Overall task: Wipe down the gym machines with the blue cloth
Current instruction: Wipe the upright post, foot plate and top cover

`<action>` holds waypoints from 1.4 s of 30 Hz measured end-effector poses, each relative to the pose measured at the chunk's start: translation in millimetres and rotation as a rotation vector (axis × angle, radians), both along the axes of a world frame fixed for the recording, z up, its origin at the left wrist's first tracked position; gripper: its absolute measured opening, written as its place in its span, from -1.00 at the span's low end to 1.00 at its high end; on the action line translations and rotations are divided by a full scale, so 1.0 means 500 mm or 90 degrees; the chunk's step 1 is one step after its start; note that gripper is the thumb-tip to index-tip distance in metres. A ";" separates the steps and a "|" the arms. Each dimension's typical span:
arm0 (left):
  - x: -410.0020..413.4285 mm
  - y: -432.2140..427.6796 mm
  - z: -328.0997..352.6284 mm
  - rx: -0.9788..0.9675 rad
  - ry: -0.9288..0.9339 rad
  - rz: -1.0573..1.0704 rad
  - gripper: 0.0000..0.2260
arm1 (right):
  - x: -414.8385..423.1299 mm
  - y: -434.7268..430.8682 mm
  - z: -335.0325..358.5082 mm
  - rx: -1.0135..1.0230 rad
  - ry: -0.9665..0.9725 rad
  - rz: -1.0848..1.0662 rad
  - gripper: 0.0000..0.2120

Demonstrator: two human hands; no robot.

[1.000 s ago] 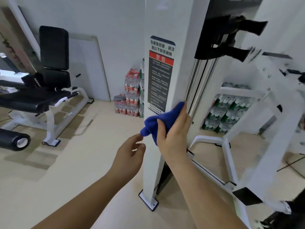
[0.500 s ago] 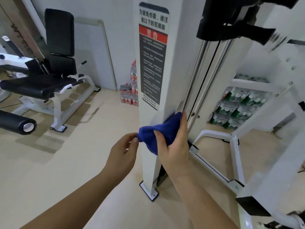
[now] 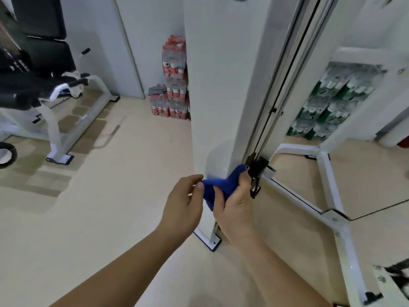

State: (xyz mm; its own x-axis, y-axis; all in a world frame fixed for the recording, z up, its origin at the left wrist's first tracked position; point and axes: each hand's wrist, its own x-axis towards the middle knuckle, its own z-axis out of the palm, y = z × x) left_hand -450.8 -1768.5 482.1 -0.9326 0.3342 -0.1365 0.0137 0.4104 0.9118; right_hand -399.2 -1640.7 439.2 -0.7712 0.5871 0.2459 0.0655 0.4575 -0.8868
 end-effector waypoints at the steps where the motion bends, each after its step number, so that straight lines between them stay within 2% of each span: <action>1: 0.002 0.001 -0.045 0.004 0.006 0.001 -0.79 | -0.002 -0.001 -0.034 0.013 0.009 -0.006 -0.27; 3: 0.008 0.002 -0.135 0.028 0.016 0.009 -0.80 | -0.006 -0.001 -0.100 0.044 0.038 -0.015 -0.39; 11: -0.008 0.002 -0.399 0.131 0.091 0.007 -0.87 | -0.018 -0.005 -0.355 0.113 0.109 -0.027 -0.39; 15: -0.015 0.006 -0.484 0.184 0.128 -0.017 -0.87 | -0.028 -0.001 -0.387 0.080 0.165 -0.036 -0.35; 20: -0.040 0.007 -0.525 0.213 0.157 0.004 -0.84 | -0.047 0.021 -0.314 0.140 0.274 -0.040 -0.39; 24: -0.047 -0.001 -0.547 0.225 0.136 0.027 -0.77 | -0.058 0.022 -0.371 0.226 0.285 -0.081 -0.33; 28: -0.042 -0.004 -0.604 0.201 0.114 0.035 -0.74 | -0.058 0.015 -0.516 0.200 0.223 -0.070 -0.33; 31: -0.026 -0.008 -0.648 0.191 0.079 0.045 -0.77 | -0.031 0.005 -0.633 0.112 0.115 -0.030 -0.32; 33: -0.018 -0.009 -0.667 0.177 0.069 0.038 -0.78 | -0.016 -0.001 -0.665 0.055 0.067 -0.004 -0.34; 35: -0.016 -0.007 -0.684 0.161 0.071 0.028 -0.78 | -0.015 0.005 -0.646 0.045 0.109 -0.012 -0.38; 39: -0.012 0.005 -0.715 0.130 0.085 0.023 -0.74 | -0.025 0.030 -0.577 0.110 0.284 -0.092 -0.45; 42: -0.011 0.004 -0.732 0.136 0.082 0.047 -0.68 | -0.020 0.031 -0.648 0.114 0.278 -0.073 -0.42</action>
